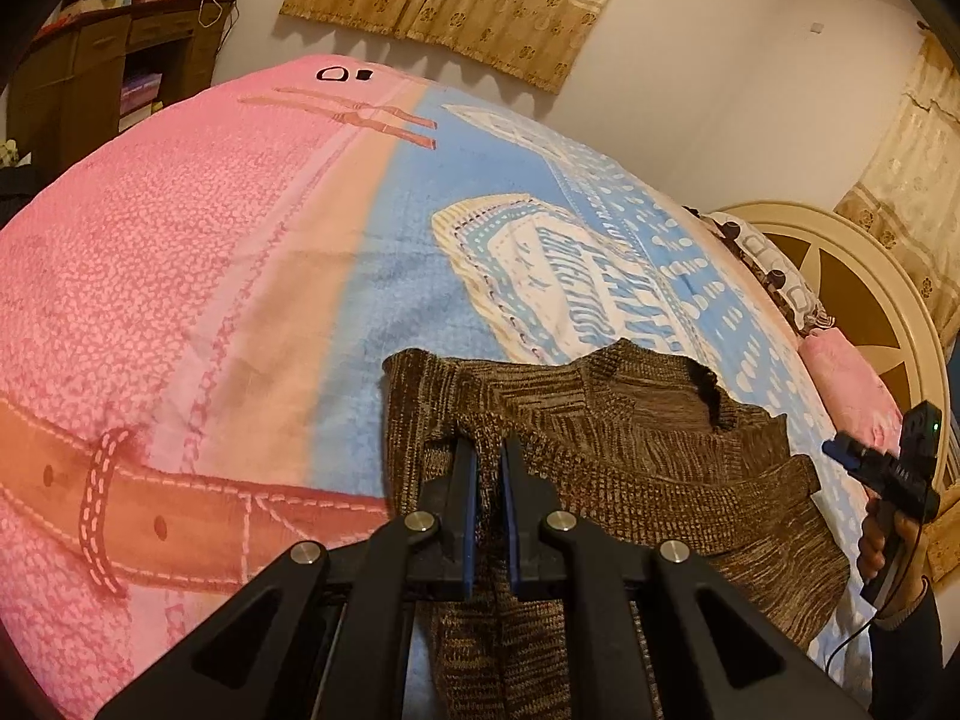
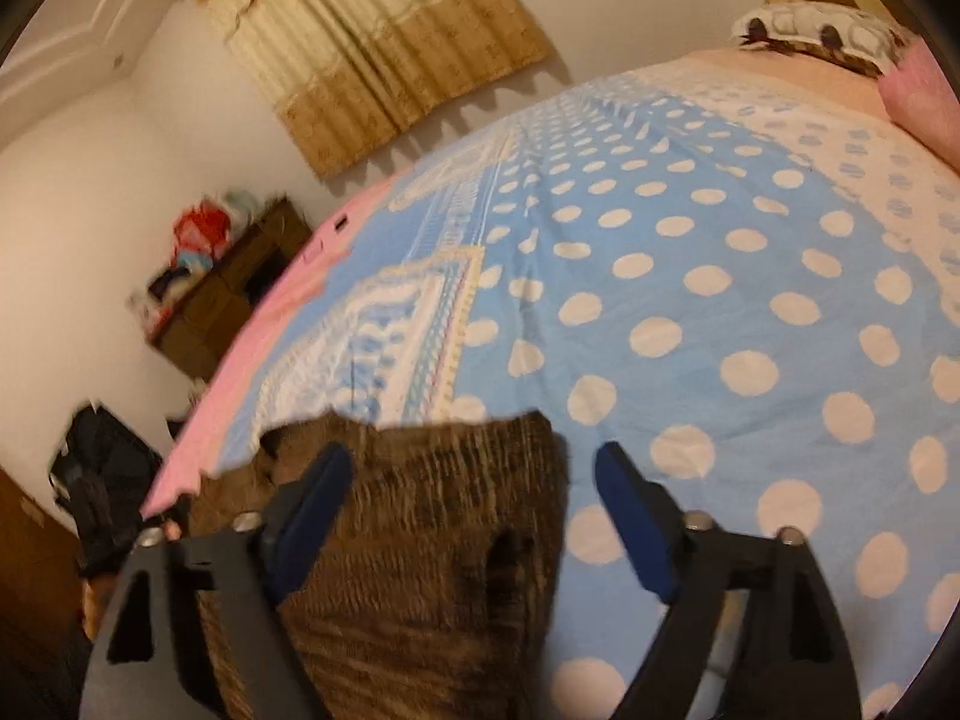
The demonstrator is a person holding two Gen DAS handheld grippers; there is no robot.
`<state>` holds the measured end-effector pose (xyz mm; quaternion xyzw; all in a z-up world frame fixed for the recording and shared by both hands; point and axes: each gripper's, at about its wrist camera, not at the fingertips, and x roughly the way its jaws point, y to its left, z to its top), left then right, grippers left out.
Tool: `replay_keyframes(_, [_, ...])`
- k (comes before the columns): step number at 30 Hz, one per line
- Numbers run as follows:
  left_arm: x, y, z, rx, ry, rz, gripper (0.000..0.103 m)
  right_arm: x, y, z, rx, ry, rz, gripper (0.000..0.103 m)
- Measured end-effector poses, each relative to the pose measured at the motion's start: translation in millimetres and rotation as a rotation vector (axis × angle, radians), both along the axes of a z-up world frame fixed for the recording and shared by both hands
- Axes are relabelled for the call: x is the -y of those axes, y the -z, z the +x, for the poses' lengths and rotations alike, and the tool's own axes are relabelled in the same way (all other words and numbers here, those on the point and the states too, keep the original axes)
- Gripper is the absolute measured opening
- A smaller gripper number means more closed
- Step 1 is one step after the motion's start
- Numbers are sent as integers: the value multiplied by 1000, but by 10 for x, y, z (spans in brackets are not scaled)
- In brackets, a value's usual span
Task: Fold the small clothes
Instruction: 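Open the right tool, then the left tool, releasing the folded hem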
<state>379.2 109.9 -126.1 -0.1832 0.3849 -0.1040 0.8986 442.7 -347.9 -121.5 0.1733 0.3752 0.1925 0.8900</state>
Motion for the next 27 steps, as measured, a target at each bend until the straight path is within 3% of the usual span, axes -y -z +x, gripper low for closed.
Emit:
replay_keyframes(3, [26, -13, 10, -9, 10, 16, 7, -79, 9, -100, -22, -46, -95, 67])
replay_keyframes(7, [9, 2, 71, -37, 3, -8, 7, -193, 146, -146, -117, -156, -63, 55])
replay_keyframes(10, [-39, -18, 199, -53, -16, -51, 8, -291, 209, -111, -151, -196, -63, 55])
replay_keyframes(13, [-148, -76, 311, -61, -75, -83, 8, -201, 168, 43, -130, -171, 89, 56])
replay_keyframes(16, [-237, -157, 318, -39, -100, -73, 10, 178, 94, 208, -87, -7, 292, 61])
replay_keyframes(18, [-275, -173, 288, -35, -104, -47, 17, 289, 78, 205, -73, 35, 309, 61])
replay_keyframes(20, [-265, -175, 209, -31, -80, 19, 28, 287, 63, 156, -66, 32, 253, 61])
replay_keyframes(21, [-222, -178, 156, -23, -55, 88, 37, 270, 58, 126, -64, 25, 219, 61])
replay_keyframes(22, [-132, -172, 70, -11, -14, 210, 44, 241, 53, 82, -60, 16, 176, 61])
replay_keyframes(27, [156, -49, -242, 17, 195, 520, 55, -91, 2, -258, 1, -115, -202, 63])
